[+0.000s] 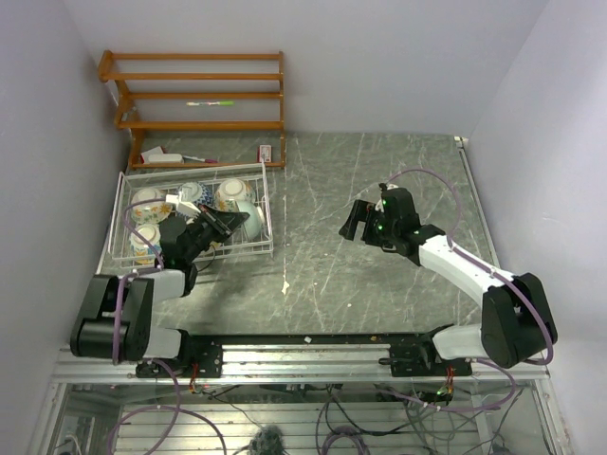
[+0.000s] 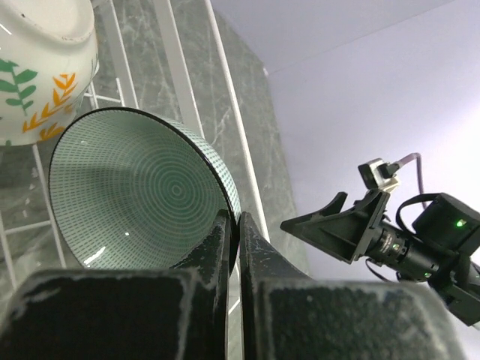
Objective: Load the bowls into the dish rack
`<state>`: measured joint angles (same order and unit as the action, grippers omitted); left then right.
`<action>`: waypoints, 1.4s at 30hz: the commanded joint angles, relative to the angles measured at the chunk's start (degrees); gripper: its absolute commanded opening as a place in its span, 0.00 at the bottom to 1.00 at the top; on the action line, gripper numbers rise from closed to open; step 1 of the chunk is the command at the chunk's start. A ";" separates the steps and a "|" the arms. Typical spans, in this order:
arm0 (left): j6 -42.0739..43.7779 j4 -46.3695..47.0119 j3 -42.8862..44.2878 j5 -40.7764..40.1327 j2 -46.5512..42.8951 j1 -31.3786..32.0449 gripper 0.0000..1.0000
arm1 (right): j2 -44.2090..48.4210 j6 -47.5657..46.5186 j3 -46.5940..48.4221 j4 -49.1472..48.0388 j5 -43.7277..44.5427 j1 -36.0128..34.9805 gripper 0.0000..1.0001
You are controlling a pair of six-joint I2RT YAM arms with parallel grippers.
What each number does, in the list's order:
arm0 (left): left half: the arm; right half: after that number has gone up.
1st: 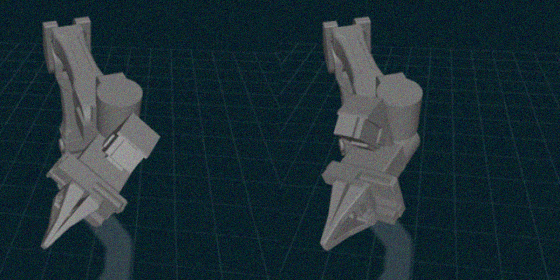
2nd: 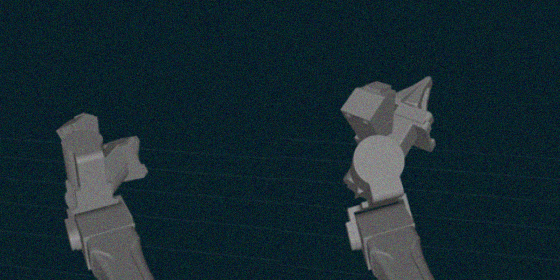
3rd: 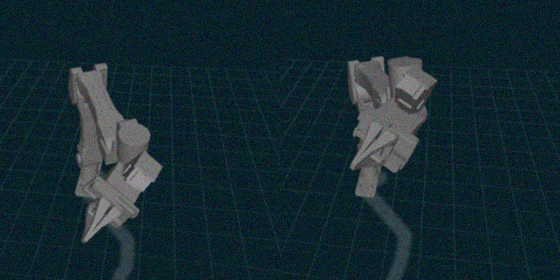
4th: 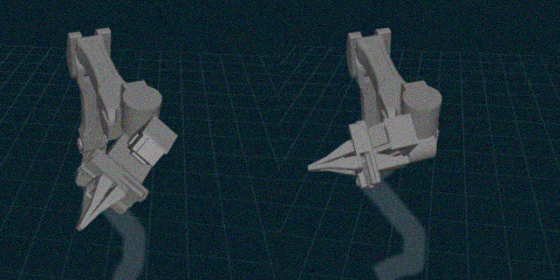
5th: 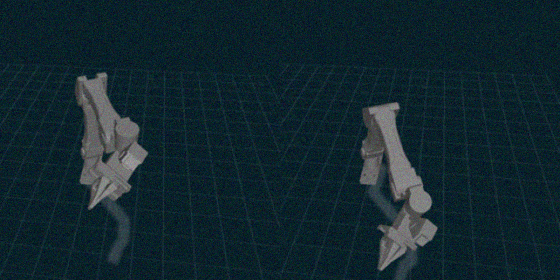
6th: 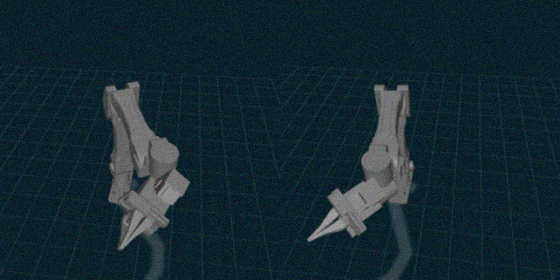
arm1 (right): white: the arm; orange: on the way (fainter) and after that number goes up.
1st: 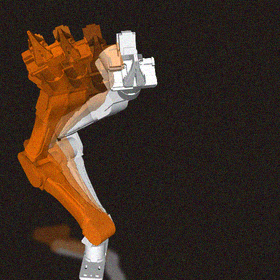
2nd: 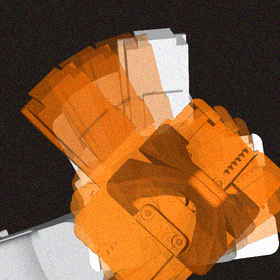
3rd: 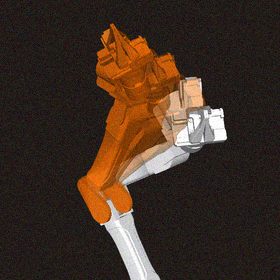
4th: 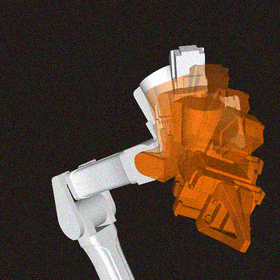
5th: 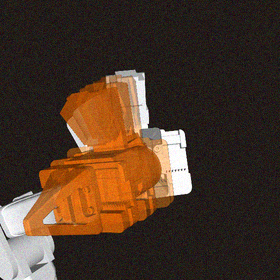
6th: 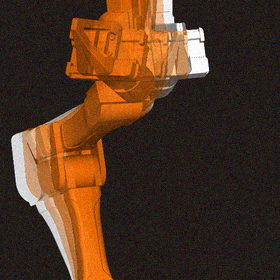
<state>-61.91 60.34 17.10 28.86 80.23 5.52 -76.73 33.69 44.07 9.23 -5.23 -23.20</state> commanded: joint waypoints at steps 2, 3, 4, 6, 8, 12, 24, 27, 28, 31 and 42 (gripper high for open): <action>12.01 -25.97 2.16 -5.07 -5.34 -1.38 0.12 | -1.17 0.38 -0.90 -2.41 -0.66 0.26 0.93; 12.40 -26.48 2.18 -4.77 -5.07 -1.82 0.10 | -1.22 0.49 -0.98 -2.53 -0.69 0.24 0.93; 12.32 -25.62 1.90 -3.87 -4.43 -2.21 0.08 | -1.23 0.49 -1.07 -2.62 -0.69 0.26 0.93; 11.43 -22.73 1.18 -2.34 -2.34 -2.92 0.07 | -1.13 0.58 -1.17 -2.64 -0.82 0.25 0.93; 10.80 -21.01 0.54 -1.64 -1.38 -3.30 0.07 | -0.85 0.50 -1.18 -2.49 -0.56 0.18 0.93; 12.32 -23.58 0.62 -2.91 -2.04 -4.11 0.09 | -0.35 0.07 -1.02 -1.74 0.11 0.25 0.93; 18.91 -36.87 1.18 -6.98 -9.45 -9.49 0.17 | -0.97 0.06 -0.81 -2.03 -0.43 0.24 0.93; 20.18 -39.01 1.54 -7.13 -10.08 -10.63 0.18 | -1.12 0.06 -0.67 -2.15 -0.57 0.26 0.93; 20.50 -39.47 1.69 -7.12 -10.09 -10.86 0.18 | -1.14 0.06 -0.61 -2.12 -0.60 0.25 0.93; 21.19 -40.57 1.88 -7.12 -10.28 -11.56 0.19 | -1.07 0.06 -0.57 -2.05 -0.60 0.20 0.93; 24.38 -49.18 2.10 -12.40 -15.25 -12.27 0.22 | -1.07 0.23 -1.07 -2.55 -0.82 0.26 0.93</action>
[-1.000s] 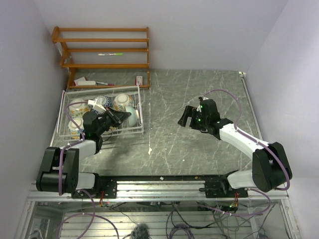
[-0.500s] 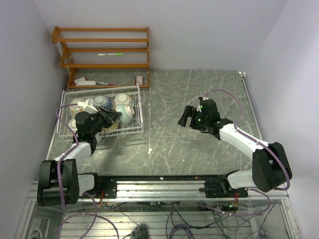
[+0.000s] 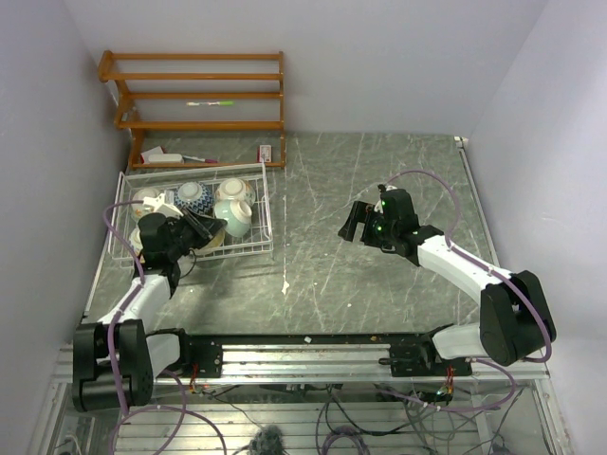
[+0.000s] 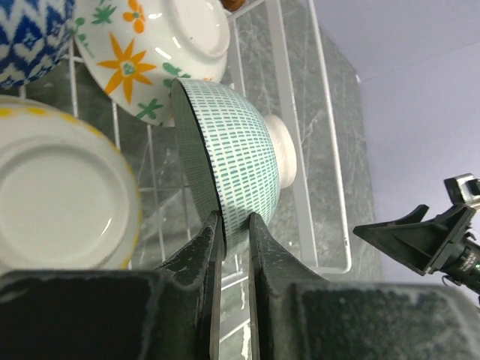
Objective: Load the bowls into the dish rack
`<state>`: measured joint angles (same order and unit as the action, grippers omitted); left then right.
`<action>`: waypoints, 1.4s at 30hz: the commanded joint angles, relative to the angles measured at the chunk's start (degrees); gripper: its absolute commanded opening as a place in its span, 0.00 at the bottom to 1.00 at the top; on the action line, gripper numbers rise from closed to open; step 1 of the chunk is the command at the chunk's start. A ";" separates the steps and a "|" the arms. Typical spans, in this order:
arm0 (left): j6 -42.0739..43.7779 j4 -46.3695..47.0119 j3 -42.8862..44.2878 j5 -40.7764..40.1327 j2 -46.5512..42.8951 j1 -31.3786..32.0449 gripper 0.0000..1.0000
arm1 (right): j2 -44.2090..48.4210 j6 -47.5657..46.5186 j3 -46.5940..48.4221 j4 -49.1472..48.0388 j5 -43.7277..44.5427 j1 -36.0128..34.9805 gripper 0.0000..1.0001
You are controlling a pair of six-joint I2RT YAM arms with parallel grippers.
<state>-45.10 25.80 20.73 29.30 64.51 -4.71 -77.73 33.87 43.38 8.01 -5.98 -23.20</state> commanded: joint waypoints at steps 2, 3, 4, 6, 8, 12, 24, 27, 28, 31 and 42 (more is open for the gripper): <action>7.83 -15.83 -1.48 -13.79 -0.61 -2.04 0.22 | 0.07 0.06 -0.53 -1.50 -0.23 0.26 0.93; 7.84 -16.25 -1.44 -14.14 -1.00 -1.99 0.23 | 0.12 0.07 -0.69 -1.57 -0.30 0.24 0.93; 7.91 -16.52 -1.40 -14.44 -1.38 -1.97 0.23 | 0.20 0.06 -0.81 -1.61 -0.34 0.26 0.93; 8.00 -16.85 -1.33 -14.67 -1.57 -2.07 0.23 | 0.40 -0.02 -0.88 -1.59 -0.46 0.26 0.93; 8.25 -17.20 -1.09 -15.04 -1.37 -2.03 0.23 | 0.46 -0.12 -0.98 -1.51 -0.48 0.26 0.93; 8.65 -18.17 -0.76 -16.05 -1.65 -1.97 0.23 | 0.61 -0.29 -1.19 -1.59 -0.38 0.26 0.94; 7.23 -20.24 2.02 -15.50 -4.47 -2.04 0.26 | 0.34 -0.25 -1.28 -2.25 -1.27 0.26 0.94; 6.85 -21.60 4.27 -14.71 -5.18 -2.03 0.28 | 0.86 -0.29 -1.27 -2.12 -1.23 0.23 0.94; 7.05 -22.27 5.18 -14.94 -5.07 -1.93 0.27 | 0.98 -0.29 -1.28 -2.12 -1.25 0.23 0.94; 7.10 -23.07 7.45 -14.97 -3.77 -1.68 0.27 | 1.41 -0.36 -1.41 -2.12 -1.47 0.25 0.94; 10.34 -34.37 19.53 -29.88 -3.73 14.83 0.83 | 1.35 -1.02 -0.92 -1.74 -1.81 0.21 0.96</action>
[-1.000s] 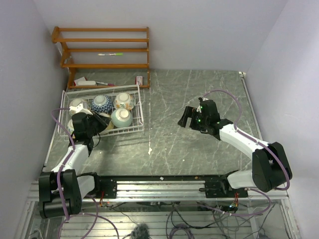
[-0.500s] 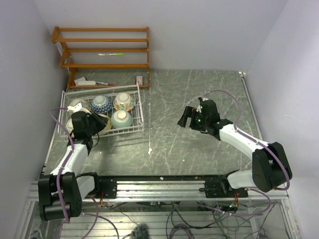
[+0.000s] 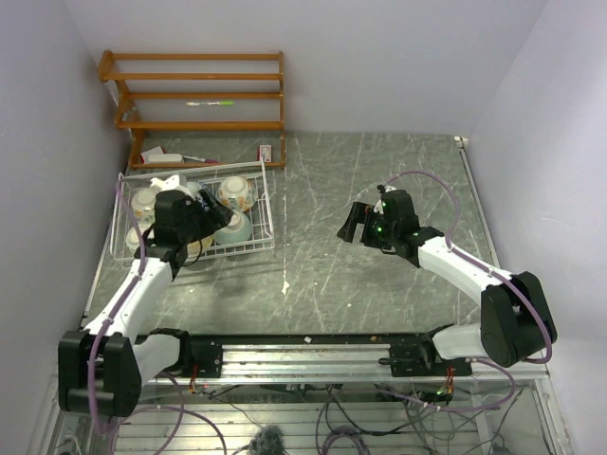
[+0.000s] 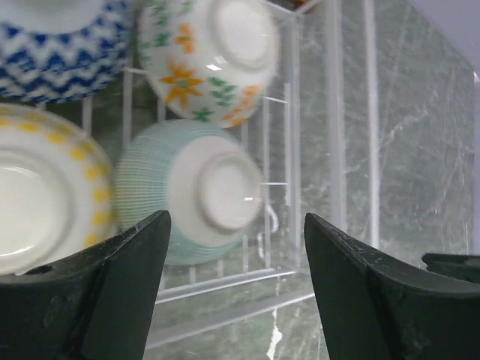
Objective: Load the bowls into the dish rack
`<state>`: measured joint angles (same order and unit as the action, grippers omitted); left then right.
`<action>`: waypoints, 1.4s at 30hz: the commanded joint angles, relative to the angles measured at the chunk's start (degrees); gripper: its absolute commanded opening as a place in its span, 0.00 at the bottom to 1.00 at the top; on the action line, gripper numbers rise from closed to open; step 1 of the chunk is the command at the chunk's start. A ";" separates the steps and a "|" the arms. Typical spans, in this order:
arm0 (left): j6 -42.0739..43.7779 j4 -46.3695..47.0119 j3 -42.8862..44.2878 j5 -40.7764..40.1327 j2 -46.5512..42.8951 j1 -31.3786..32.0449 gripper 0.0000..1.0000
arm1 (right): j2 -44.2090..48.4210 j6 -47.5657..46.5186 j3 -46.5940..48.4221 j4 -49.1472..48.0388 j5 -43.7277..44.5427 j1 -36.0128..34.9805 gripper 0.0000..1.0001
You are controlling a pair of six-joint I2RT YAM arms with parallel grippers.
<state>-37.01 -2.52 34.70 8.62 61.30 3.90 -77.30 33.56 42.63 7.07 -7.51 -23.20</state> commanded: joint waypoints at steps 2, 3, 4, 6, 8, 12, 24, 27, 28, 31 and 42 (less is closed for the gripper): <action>2.91 -7.92 7.86 -13.49 1.31 9.31 0.83 | 0.99 -0.78 -0.24 -0.79 -0.46 0.26 0.96; 3.13 -8.46 8.85 -15.42 2.57 10.55 0.84 | 1.05 -0.84 -0.26 -0.70 -0.46 0.26 0.96; 3.31 -8.97 9.64 -16.93 3.85 11.65 0.84 | 1.11 -1.01 -0.29 -0.59 -0.43 0.20 0.96; 3.44 -10.38 11.44 -21.24 6.68 14.23 0.86 | 1.26 -1.27 -0.27 -0.30 -0.67 0.20 0.97; 3.37 -11.84 13.14 -25.64 9.22 16.64 0.88 | 1.39 -1.66 -0.27 0.10 -0.97 0.33 0.97; 2.80 -13.41 15.64 -32.81 11.95 20.34 0.91 | 1.71 -2.30 -0.48 0.56 -0.94 0.41 0.98; 3.79 -17.11 21.05 -44.20 19.35 25.66 0.85 | 0.92 -2.43 -1.50 -0.09 -1.21 0.95 0.99; 3.70 -18.92 22.81 -46.13 22.22 25.87 0.84 | 1.00 -2.52 -1.57 -0.03 -1.07 1.04 0.99; 3.70 -18.77 22.86 -46.16 22.64 26.00 0.84 | 0.96 -2.53 -1.58 -0.08 -1.02 1.10 0.99; 3.55 -17.74 22.41 -45.88 22.90 26.22 0.81 | 0.93 -2.62 -1.67 -0.19 -1.19 1.36 0.99; 3.71 -18.73 23.22 -46.44 23.44 26.41 0.54 | 1.45 -2.62 -2.20 -0.40 -1.50 2.10 0.99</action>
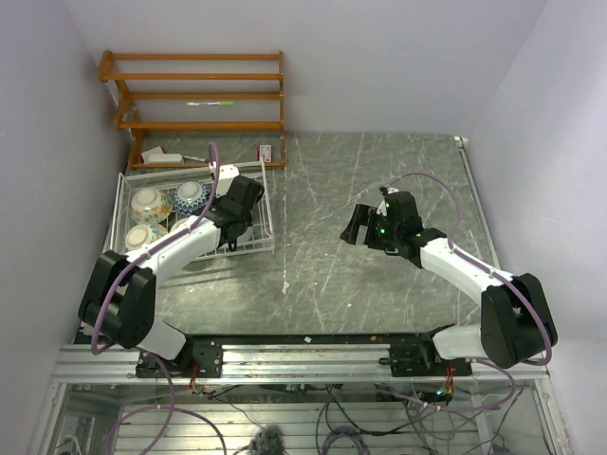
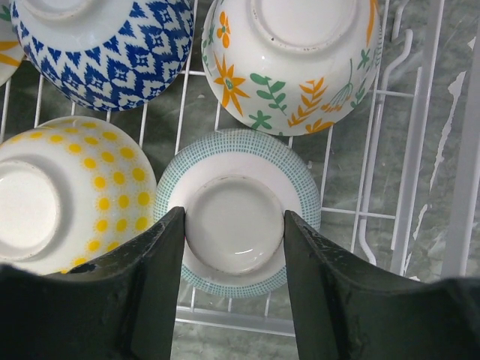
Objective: Load the bowls into the dish rack
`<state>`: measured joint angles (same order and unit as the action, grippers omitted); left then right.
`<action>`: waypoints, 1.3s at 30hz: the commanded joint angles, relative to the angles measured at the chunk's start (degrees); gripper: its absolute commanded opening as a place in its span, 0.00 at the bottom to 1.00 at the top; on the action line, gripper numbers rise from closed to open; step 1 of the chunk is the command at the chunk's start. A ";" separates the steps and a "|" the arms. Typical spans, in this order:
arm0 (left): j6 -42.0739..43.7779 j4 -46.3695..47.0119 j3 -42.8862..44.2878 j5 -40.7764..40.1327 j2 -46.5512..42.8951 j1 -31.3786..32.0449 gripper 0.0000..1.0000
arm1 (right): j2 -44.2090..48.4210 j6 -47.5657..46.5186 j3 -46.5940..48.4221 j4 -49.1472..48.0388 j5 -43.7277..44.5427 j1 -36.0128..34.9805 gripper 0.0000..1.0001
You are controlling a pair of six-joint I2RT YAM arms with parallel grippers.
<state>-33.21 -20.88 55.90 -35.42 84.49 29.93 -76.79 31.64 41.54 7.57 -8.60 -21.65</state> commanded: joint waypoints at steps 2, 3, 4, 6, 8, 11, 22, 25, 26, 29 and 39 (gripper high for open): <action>-0.23 -0.65 1.85 -2.30 -0.03 0.46 0.50 | 1.03 -0.68 -1.20 -0.90 -0.49 0.63 0.99; -0.27 -0.98 1.89 -2.30 -0.29 0.43 0.48 | 1.10 -0.64 -1.21 -0.89 -0.50 0.64 0.99; -0.35 -1.26 1.85 -2.35 -0.74 0.47 0.47 | 1.12 -0.57 -1.32 -0.89 -0.46 0.72 0.99; -0.37 -1.94 2.04 -2.75 -2.14 0.56 0.44 | 1.21 -0.61 -1.40 -0.94 -0.56 0.81 0.99; -0.28 -2.73 2.25 -2.88 -4.04 0.63 0.43 | 1.30 -0.54 -1.46 -1.05 -0.64 0.81 0.98; -0.06 -3.29 2.48 -2.27 -6.93 0.64 0.42 | 1.30 -0.37 -1.50 -1.22 -0.71 0.91 0.99; 0.46 1.61 1.66 5.61 -6.97 0.65 0.41 | 1.78 -0.32 -1.20 -0.68 -0.46 0.97 0.98; 0.34 3.47 1.15 6.43 -5.38 0.65 0.41 | 2.16 -0.43 -1.28 -0.47 -0.18 1.03 0.98; 0.27 3.95 1.02 6.49 -4.78 0.65 0.41 | 2.17 -0.44 -1.28 -0.39 -0.15 1.02 0.98; 0.25 5.54 0.76 6.76 -3.15 0.65 0.41 | 2.05 -0.61 -1.28 -0.37 -0.20 1.21 0.98; 0.25 7.85 0.66 7.00 0.62 0.65 0.46 | 2.00 -0.80 -1.93 -0.61 -0.40 1.75 0.98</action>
<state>-32.75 -17.67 55.86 -28.08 84.25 30.33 -75.88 31.46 40.58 7.25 -9.43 -20.45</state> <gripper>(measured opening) 0.593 0.985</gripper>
